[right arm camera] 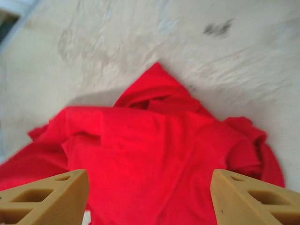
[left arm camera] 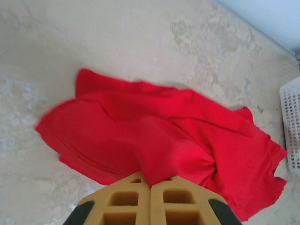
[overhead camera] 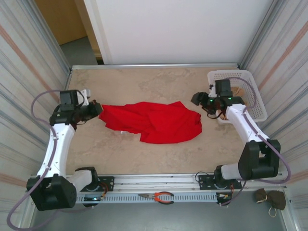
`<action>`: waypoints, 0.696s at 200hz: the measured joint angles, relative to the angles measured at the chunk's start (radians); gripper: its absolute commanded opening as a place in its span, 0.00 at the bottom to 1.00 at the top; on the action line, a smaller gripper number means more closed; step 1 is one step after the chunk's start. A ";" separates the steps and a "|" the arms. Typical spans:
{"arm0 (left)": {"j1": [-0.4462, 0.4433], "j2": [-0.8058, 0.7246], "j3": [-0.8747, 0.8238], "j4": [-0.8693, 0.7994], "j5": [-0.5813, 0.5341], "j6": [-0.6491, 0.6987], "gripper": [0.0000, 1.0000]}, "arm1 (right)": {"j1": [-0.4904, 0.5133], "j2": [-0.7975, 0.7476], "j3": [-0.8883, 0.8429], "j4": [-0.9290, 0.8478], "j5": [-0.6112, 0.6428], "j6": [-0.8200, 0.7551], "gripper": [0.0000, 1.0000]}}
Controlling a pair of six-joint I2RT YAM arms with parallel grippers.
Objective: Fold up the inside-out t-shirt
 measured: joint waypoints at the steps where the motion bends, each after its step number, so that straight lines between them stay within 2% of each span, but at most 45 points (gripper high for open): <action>1: -0.001 0.000 -0.002 0.000 0.000 0.000 0.00 | 0.011 -0.001 0.000 0.000 0.003 -0.001 0.65; 41: -0.022 -0.029 -0.072 0.010 0.000 -0.026 0.00 | 0.424 0.024 0.005 0.005 0.144 -0.002 0.65; 53: -0.022 -0.036 -0.076 0.009 0.000 -0.029 0.00 | 0.551 0.079 0.024 0.007 0.187 0.005 0.65; 72: -0.022 -0.041 -0.077 0.016 -0.002 -0.034 0.00 | 0.692 0.221 0.090 0.006 0.243 0.009 0.63; 106: -0.022 -0.041 -0.076 0.027 -0.008 -0.041 0.00 | 0.818 0.485 0.272 -0.023 0.343 0.011 0.63; 139: -0.022 -0.041 -0.076 0.031 -0.008 -0.045 0.00 | 0.846 0.592 0.342 -0.054 0.423 0.035 0.63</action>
